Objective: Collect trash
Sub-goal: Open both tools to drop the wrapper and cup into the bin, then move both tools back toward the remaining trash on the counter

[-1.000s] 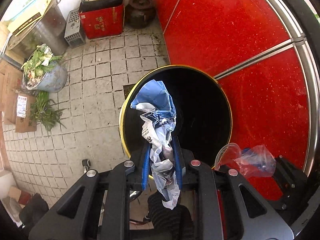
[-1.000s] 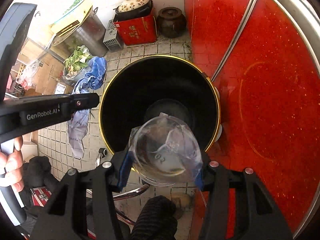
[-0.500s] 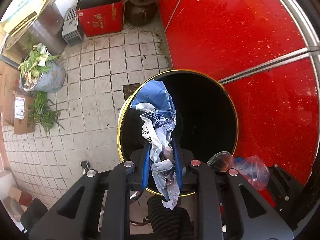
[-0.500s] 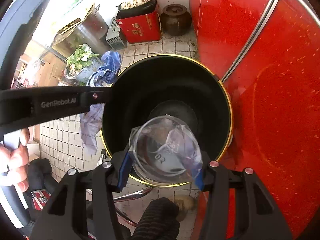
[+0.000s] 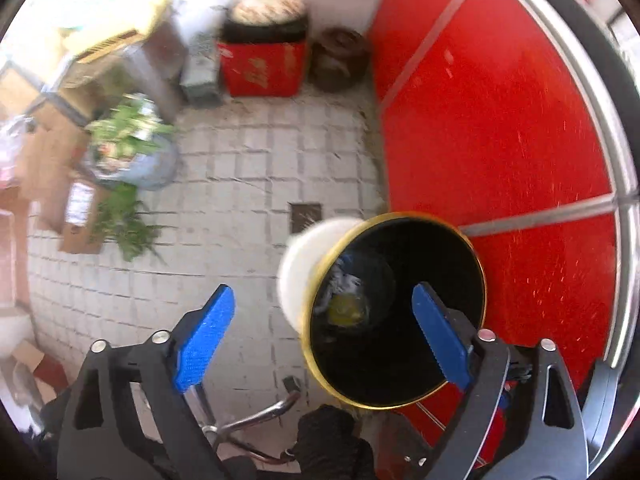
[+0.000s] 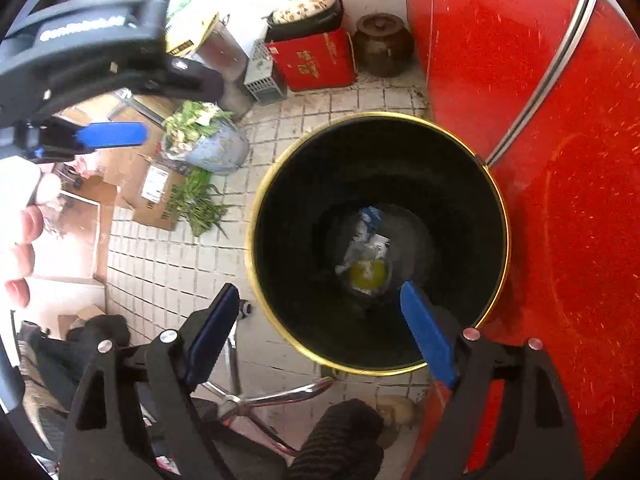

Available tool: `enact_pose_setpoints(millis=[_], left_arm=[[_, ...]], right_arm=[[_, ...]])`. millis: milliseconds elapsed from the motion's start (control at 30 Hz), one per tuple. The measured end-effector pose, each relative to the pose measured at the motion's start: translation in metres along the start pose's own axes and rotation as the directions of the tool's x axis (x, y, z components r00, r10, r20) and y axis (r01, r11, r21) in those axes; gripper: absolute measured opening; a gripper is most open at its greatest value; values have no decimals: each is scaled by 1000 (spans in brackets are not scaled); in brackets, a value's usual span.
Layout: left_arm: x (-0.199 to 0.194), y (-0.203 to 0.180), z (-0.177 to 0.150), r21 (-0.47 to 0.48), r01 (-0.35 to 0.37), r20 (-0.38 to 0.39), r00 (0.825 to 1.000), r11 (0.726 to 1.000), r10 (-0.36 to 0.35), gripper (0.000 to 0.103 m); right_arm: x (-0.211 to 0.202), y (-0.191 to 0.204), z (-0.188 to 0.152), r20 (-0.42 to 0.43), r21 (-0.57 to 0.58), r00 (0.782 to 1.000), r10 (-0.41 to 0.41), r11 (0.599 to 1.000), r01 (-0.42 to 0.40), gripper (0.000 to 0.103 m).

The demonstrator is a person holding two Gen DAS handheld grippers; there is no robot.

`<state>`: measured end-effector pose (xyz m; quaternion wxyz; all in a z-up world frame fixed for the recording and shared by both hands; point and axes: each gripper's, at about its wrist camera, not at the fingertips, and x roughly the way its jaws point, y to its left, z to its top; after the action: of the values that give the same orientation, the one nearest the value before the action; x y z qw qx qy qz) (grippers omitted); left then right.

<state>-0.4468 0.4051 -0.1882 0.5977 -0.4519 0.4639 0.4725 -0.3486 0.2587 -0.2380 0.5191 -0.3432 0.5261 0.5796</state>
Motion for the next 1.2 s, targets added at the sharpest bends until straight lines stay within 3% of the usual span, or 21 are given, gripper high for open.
enact_pose_setpoints(millis=[133, 333, 467, 567, 633, 733, 867, 900, 933, 1067, 1133, 1200], left_arm=[[-64, 10, 0, 30, -127, 87, 989, 991, 124, 90], [-178, 3, 2, -6, -96, 253, 963, 995, 94, 96], [-200, -53, 0, 146, -51, 256, 967, 988, 12, 96], [-199, -113, -14, 306, -34, 219, 975, 951, -36, 96], [-196, -155, -27, 393, 5, 176, 981, 919, -81, 96], [-194, -217, -51, 499, 71, 118, 982, 864, -149, 96], [-188, -297, -89, 640, 123, 50, 978, 758, -201, 96], [-185, -325, -103, 683, 133, 31, 977, 718, -211, 96], [-183, -335, -115, 705, 138, 20, 976, 695, -215, 96], [-167, -410, -168, 802, 166, -49, 976, 573, -214, 96], [-160, -440, -192, 826, 178, -77, 975, 535, -207, 96], [-153, -466, -215, 850, 180, -92, 976, 494, -198, 96]], right_arm=[[-62, 35, 5, 91, -64, 995, 48, 997, -42, 93], [-188, 46, 2, 261, -90, 964, 47, 996, -24, 96], [-269, -9, -31, 331, -42, 943, -43, 997, 60, 96], [-318, -71, -75, 370, 104, 908, -199, 980, 172, 96], [-344, -116, -113, 364, 247, 885, -291, 946, 210, 96], [-384, -186, -194, 303, 515, 842, -446, 820, 250, 96], [-426, -251, -323, 160, 786, 772, -615, 553, 277, 96], [-431, -258, -350, 126, 827, 762, -635, 492, 273, 96], [-438, -266, -384, 92, 873, 758, -646, 418, 251, 96], [-437, -283, -473, 27, 953, 793, -608, 255, 163, 96], [-433, -286, -502, 1, 973, 806, -592, 186, 135, 96], [-428, -286, -517, -13, 983, 813, -583, 143, 118, 96]])
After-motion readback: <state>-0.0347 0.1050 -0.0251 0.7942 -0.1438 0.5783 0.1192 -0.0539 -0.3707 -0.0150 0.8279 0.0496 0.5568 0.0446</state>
